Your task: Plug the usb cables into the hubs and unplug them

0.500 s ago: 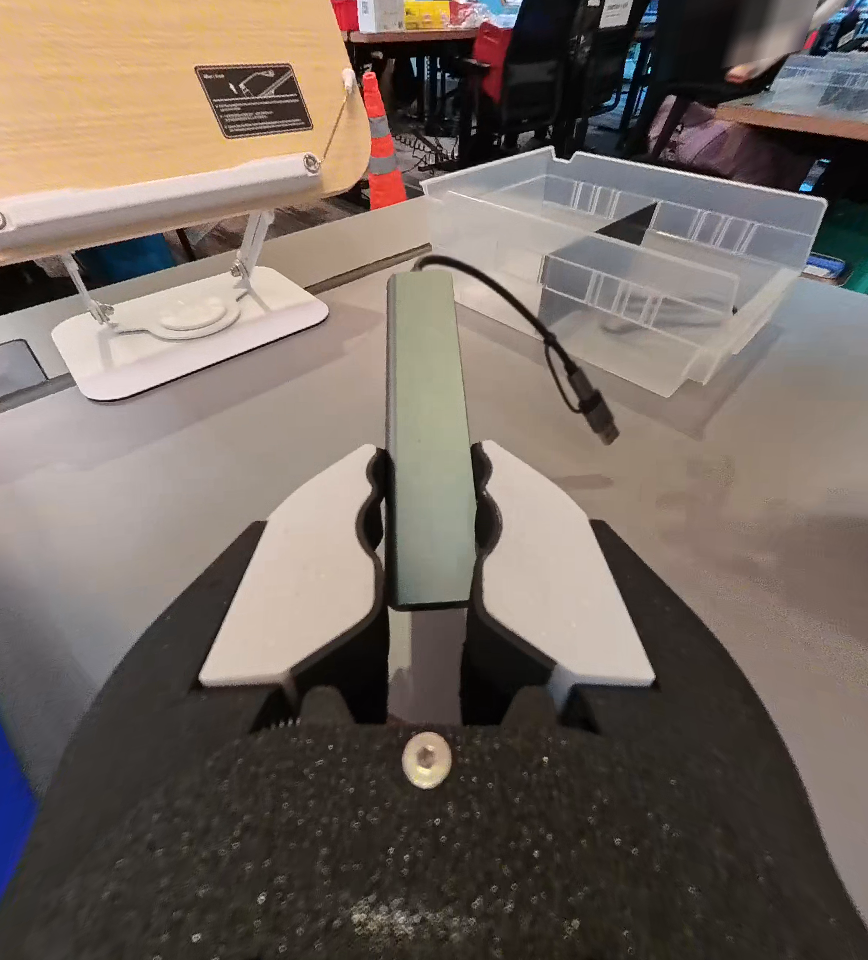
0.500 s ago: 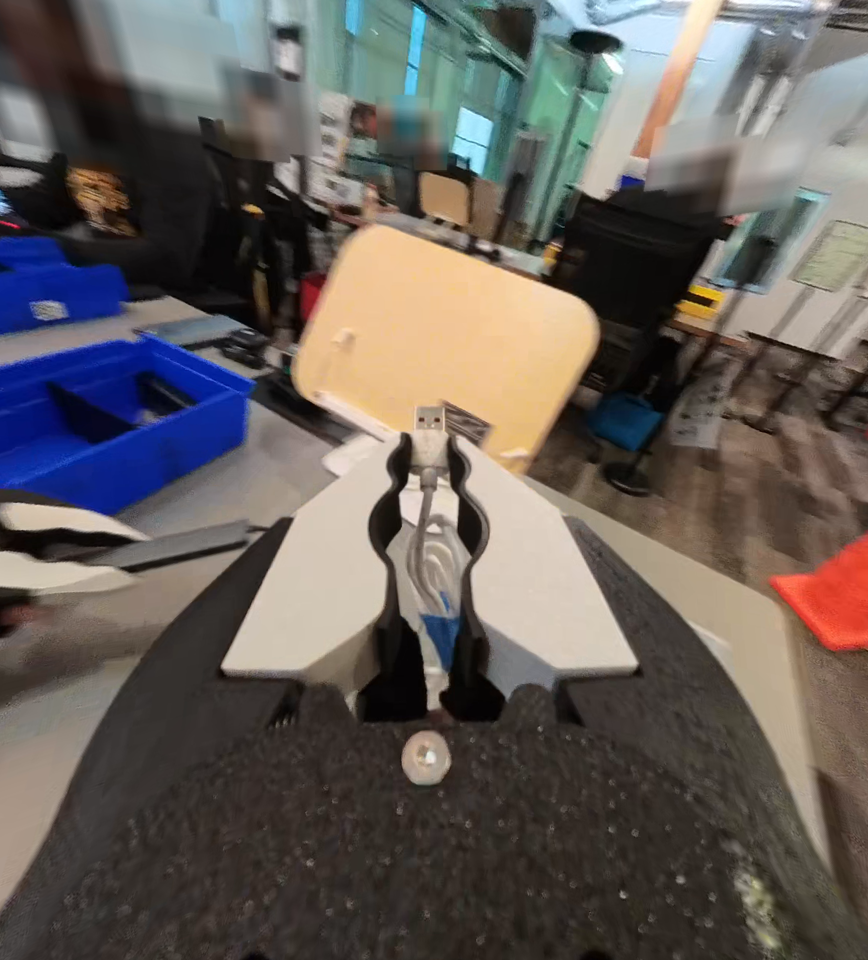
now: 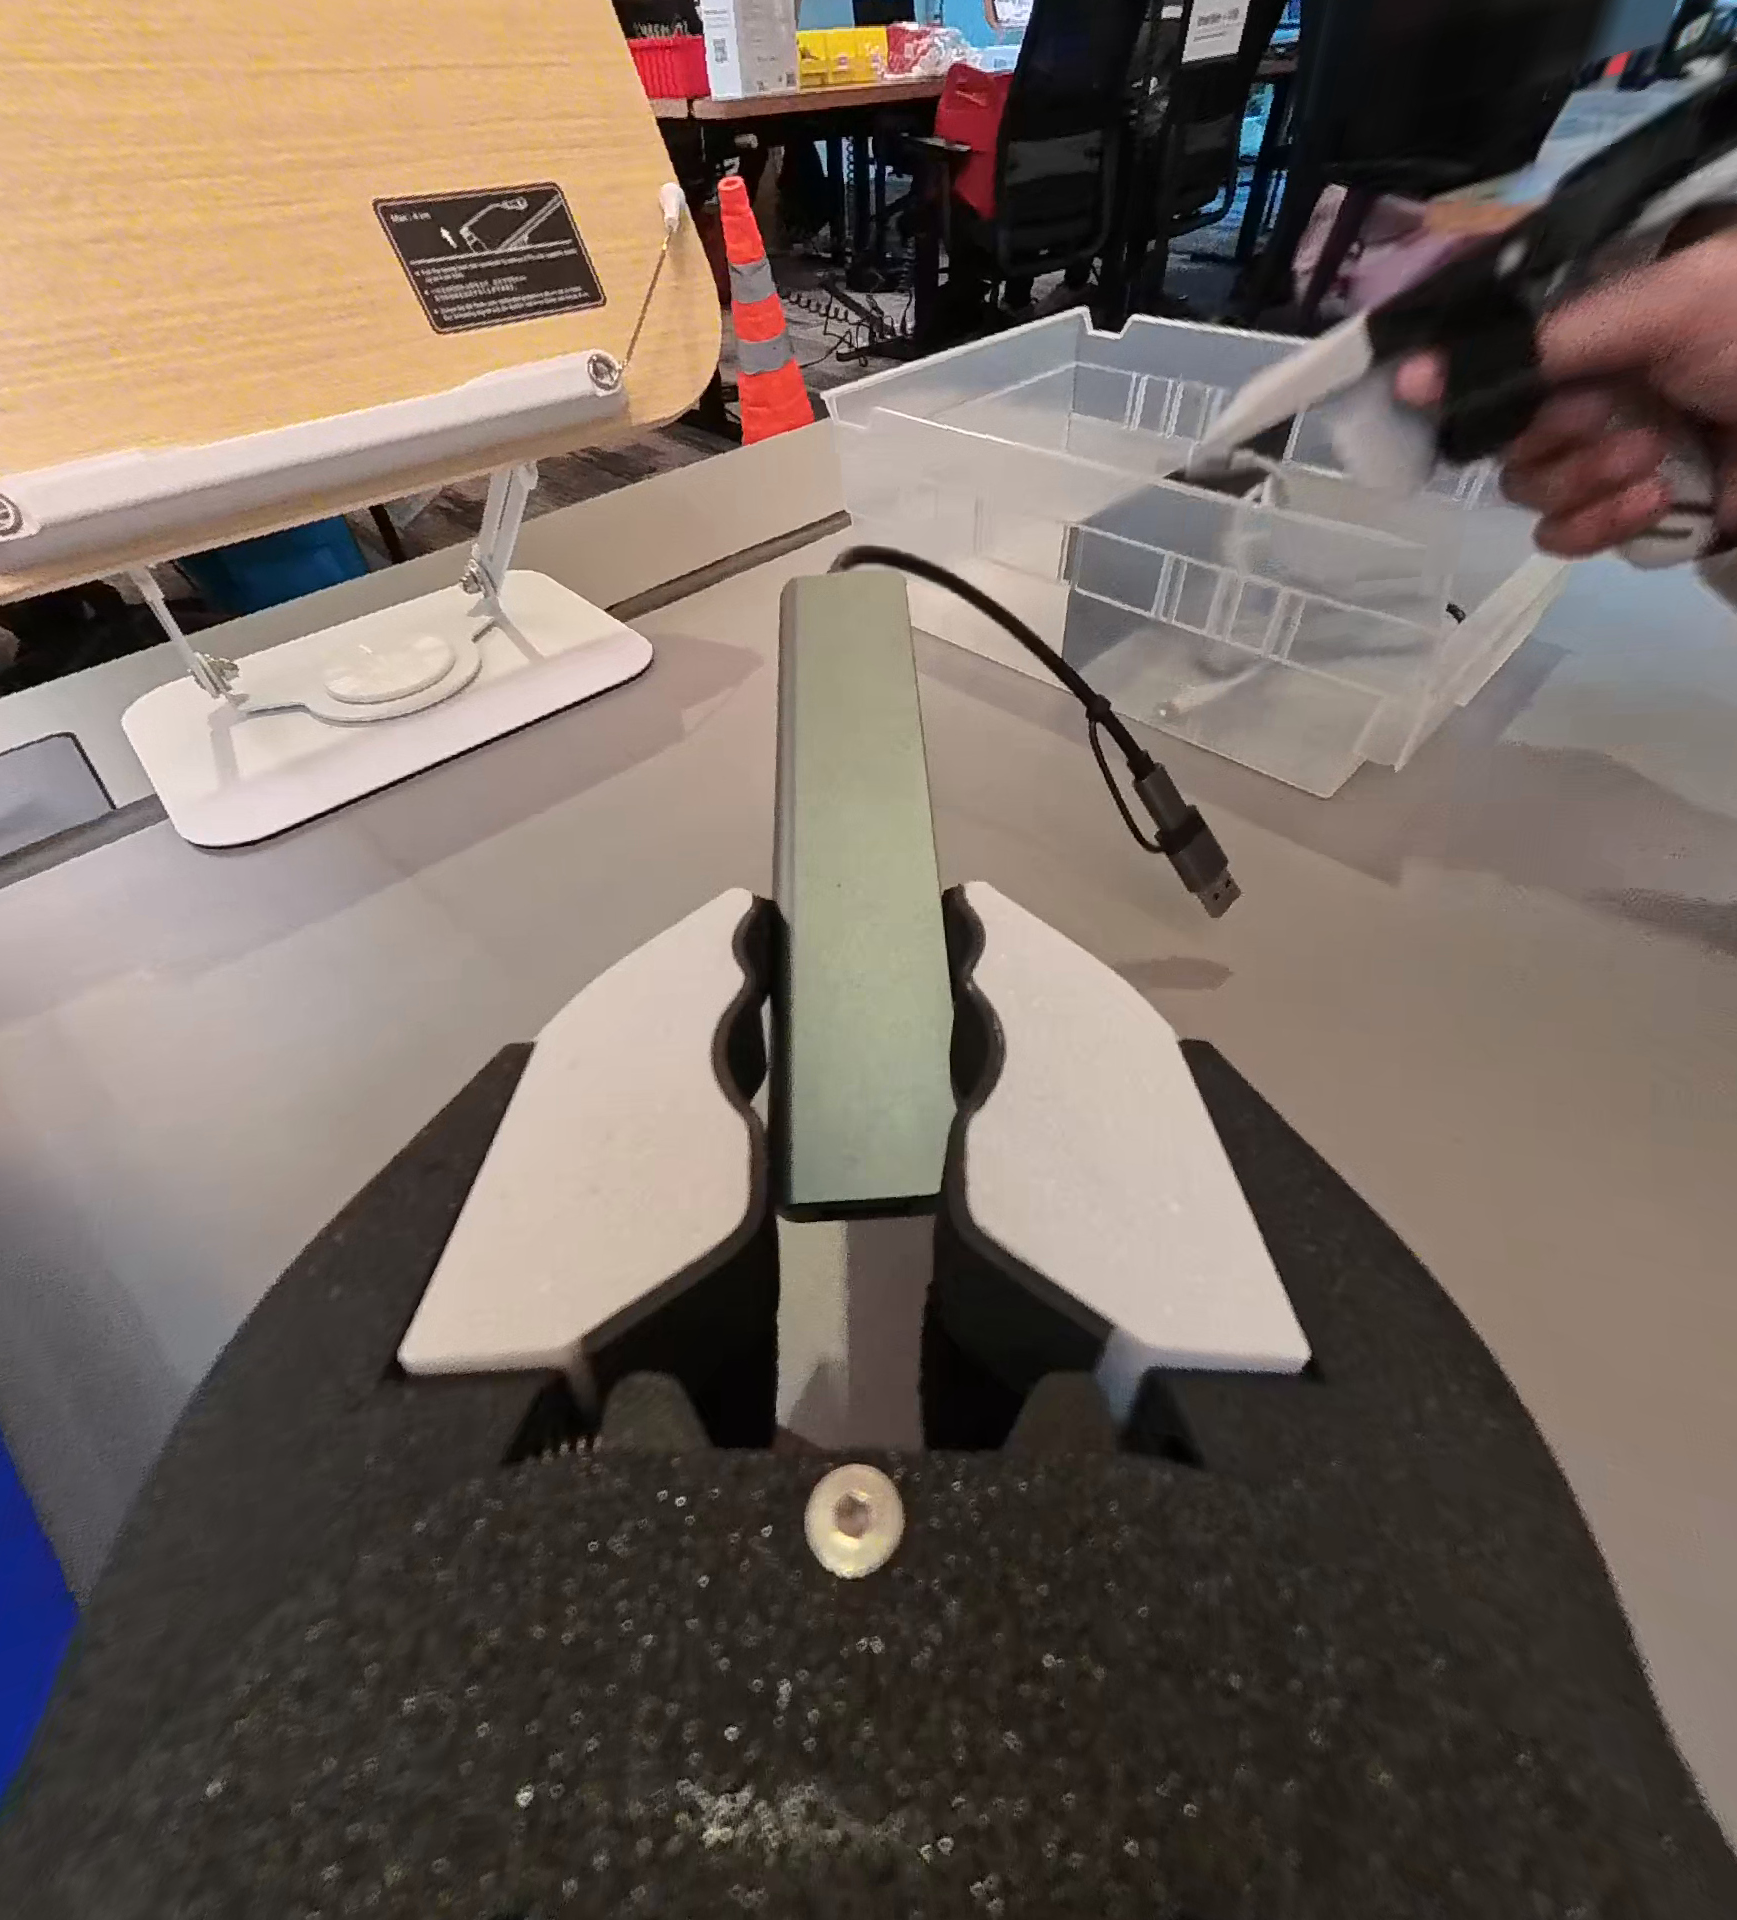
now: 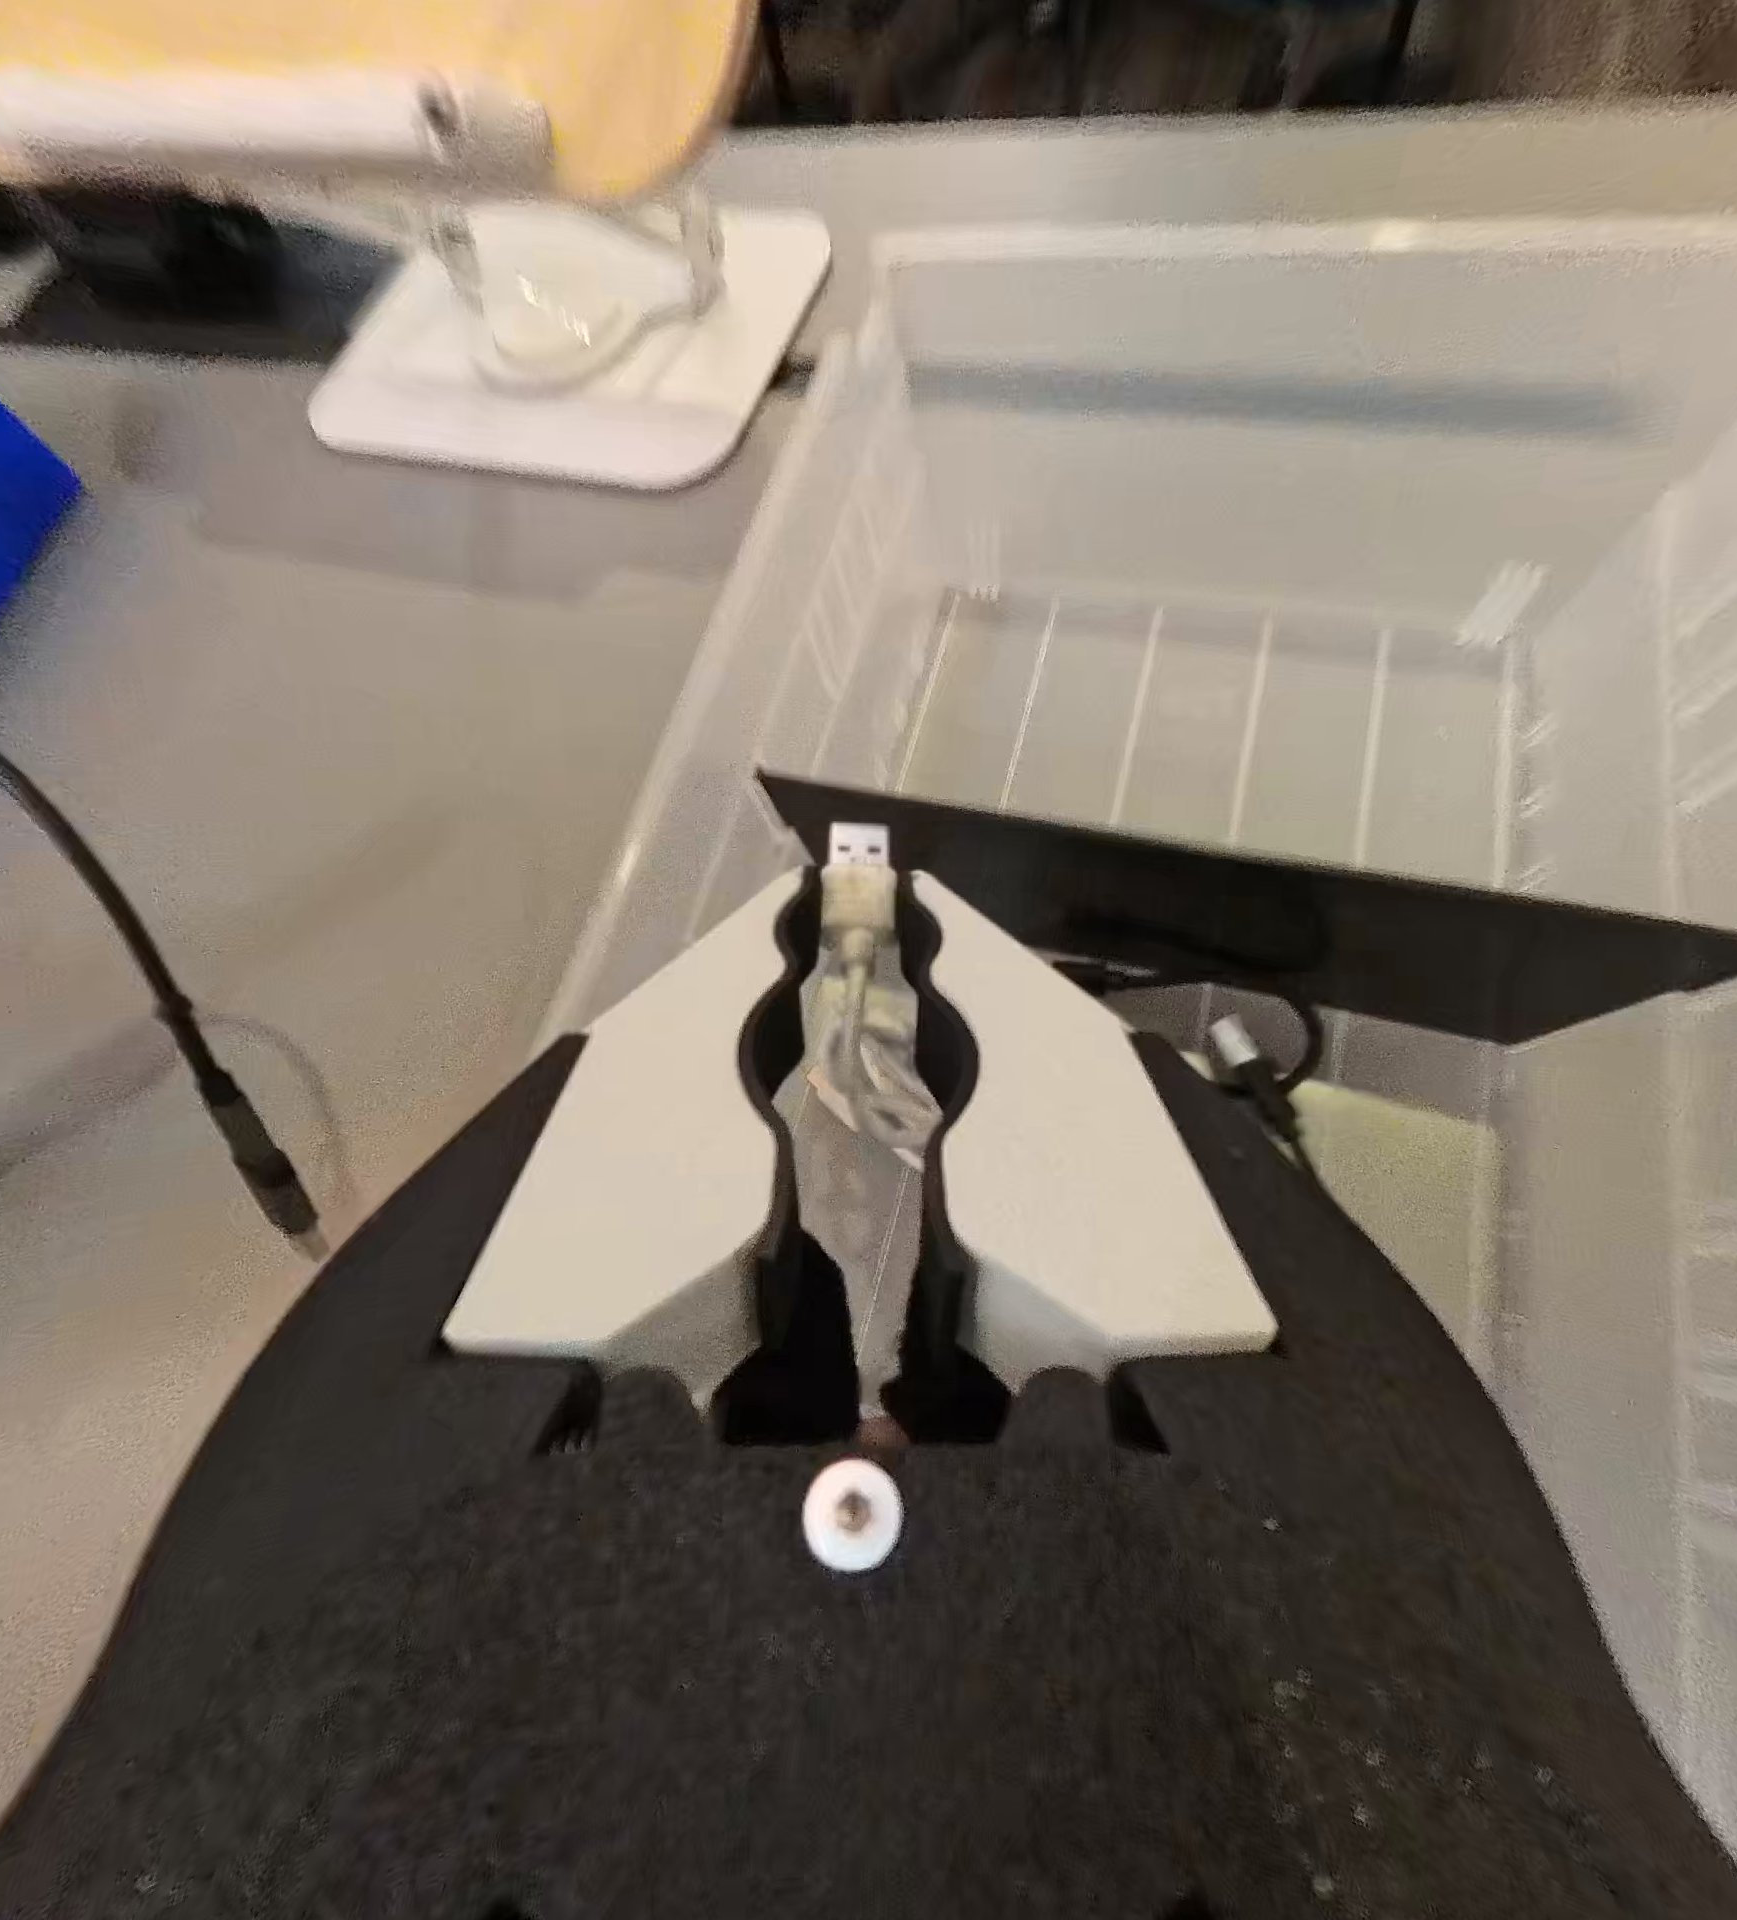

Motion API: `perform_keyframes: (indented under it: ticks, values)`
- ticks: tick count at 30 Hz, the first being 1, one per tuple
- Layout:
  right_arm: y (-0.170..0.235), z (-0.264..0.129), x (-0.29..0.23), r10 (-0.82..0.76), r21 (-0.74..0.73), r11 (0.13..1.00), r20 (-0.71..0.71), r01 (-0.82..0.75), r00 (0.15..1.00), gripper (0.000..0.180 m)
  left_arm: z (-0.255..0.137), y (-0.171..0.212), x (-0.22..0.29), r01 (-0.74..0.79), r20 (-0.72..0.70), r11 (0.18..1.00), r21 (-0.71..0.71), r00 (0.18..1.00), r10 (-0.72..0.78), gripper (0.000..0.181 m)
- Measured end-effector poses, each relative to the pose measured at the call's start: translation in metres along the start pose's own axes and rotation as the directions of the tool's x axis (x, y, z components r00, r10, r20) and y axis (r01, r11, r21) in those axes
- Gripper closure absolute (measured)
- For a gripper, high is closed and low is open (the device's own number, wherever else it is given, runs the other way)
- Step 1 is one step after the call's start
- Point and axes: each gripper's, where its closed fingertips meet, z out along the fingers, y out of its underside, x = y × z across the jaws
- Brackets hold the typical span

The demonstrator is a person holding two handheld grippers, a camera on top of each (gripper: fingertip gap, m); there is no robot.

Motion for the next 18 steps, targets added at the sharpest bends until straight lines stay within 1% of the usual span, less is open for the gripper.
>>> perform_keyframes:
  ticks: [3, 4, 8, 9, 10, 11, 13, 14, 16, 17, 18]
  values:
    - [0.015, 0.017, -0.006, 0.043, -0.07, 0.997, 0.05, -0.04, 0.998, 0.167, 0.0, 0.0, 0.0, 0.001, -0.001, 1.0, 0.0, 1.0, -0.001, 0.149]
    - [0.016, 0.02, -0.006, 0.039, -0.091, 0.995, 0.045, -0.035, 0.998, 0.167, 0.001, 0.001, 0.0, 0.002, -0.003, 1.0, -0.001, 1.0, -0.002, 0.149]
    - [0.016, 0.032, 0.004, -0.065, -0.148, 0.987, -0.038, 0.059, 0.997, 0.167, 0.0, 0.0, 0.001, 0.004, -0.005, 1.0, -0.001, 1.0, -0.004, 0.149]
    - [0.017, 0.036, 0.005, -0.079, -0.173, 0.982, -0.04, 0.071, 0.996, 0.167, 0.0, 0.0, 0.0, 0.003, -0.004, 1.0, 0.0, 1.0, -0.003, 0.149]
    - [0.018, 0.04, 0.002, -0.086, -0.193, 0.978, -0.014, 0.082, 0.996, 0.166, 0.0, -0.001, 0.0, 0.003, -0.001, 1.0, 0.003, 1.0, -0.003, 0.149]
    - [0.016, 0.041, -0.001, -0.09, -0.195, 0.977, 0.007, 0.09, 0.996, 0.158, -0.001, -0.002, -0.001, 0.004, 0.003, 1.0, 0.007, 1.0, -0.004, 0.149]
    - [0.002, 0.031, -0.005, -0.078, -0.155, 0.984, 0.032, 0.082, 0.996, 0.144, -0.003, -0.005, -0.003, 0.0, 0.018, 1.0, 0.023, 1.0, 0.0, 0.149]
    - [-0.01, 0.02, -0.007, -0.074, -0.104, 0.992, 0.028, 0.076, 0.997, 0.138, -0.005, -0.007, -0.005, -0.004, 0.025, 0.999, 0.034, 1.0, 0.003, 0.149]
    - [-0.037, -0.01, -0.015, -0.098, 0.03, 0.995, -0.003, 0.098, 0.995, 0.137, -0.008, -0.01, -0.008, -0.012, 0.042, 0.998, 0.055, 0.999, 0.01, 0.149]
    - [-0.048, -0.024, -0.028, -0.114, 0.099, 0.989, 0.016, 0.112, 0.993, 0.138, -0.009, -0.012, -0.009, -0.015, 0.05, 0.998, 0.066, 0.999, 0.012, 0.149]
    - [-0.054, -0.035, -0.048, -0.121, 0.158, 0.981, 0.069, 0.109, 0.99, 0.139, -0.011, -0.015, -0.01, -0.021, 0.061, 0.996, 0.085, 0.998, 0.016, 0.149]
